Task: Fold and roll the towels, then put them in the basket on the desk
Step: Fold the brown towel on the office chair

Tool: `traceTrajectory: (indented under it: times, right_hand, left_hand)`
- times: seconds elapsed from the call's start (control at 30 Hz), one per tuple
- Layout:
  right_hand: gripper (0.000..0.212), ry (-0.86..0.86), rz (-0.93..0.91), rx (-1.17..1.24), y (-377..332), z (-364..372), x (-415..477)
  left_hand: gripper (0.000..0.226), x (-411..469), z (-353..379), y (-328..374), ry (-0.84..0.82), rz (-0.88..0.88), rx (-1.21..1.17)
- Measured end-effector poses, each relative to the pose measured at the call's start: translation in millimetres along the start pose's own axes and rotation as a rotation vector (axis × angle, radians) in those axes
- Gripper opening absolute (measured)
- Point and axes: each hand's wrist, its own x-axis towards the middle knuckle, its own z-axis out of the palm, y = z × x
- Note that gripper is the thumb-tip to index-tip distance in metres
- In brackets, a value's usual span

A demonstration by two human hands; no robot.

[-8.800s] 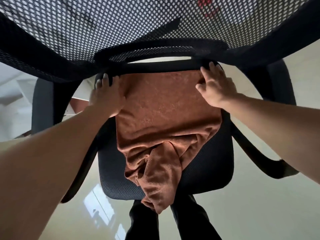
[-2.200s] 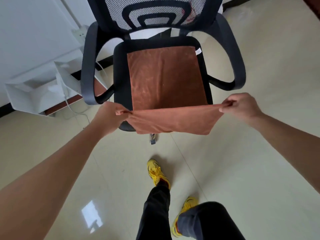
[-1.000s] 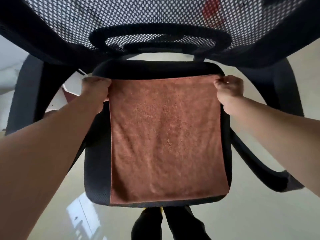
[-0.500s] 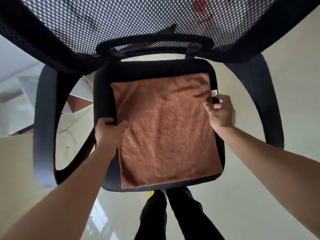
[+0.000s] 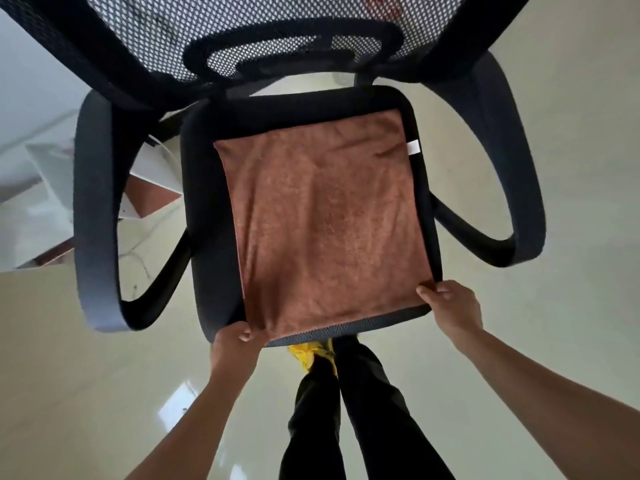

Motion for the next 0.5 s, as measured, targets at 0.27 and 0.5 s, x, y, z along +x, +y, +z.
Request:
traceTrajectory:
  times: [0.27, 0.5]
  right_hand:
    - [0.026, -0.231, 0.163, 0.435, 22.1, -19.3, -5.2]
    - [0.028, -0.266, 0.244, 0.501, 48.8, -31.6, -31.2]
  left_hand:
    - [0.028, -6.5, -8.4, -13.4, -0.119, -0.133, -0.044]
    - [0.017, -23.6, -20.6, -28.4, -0.188, -0.304, -0.284]
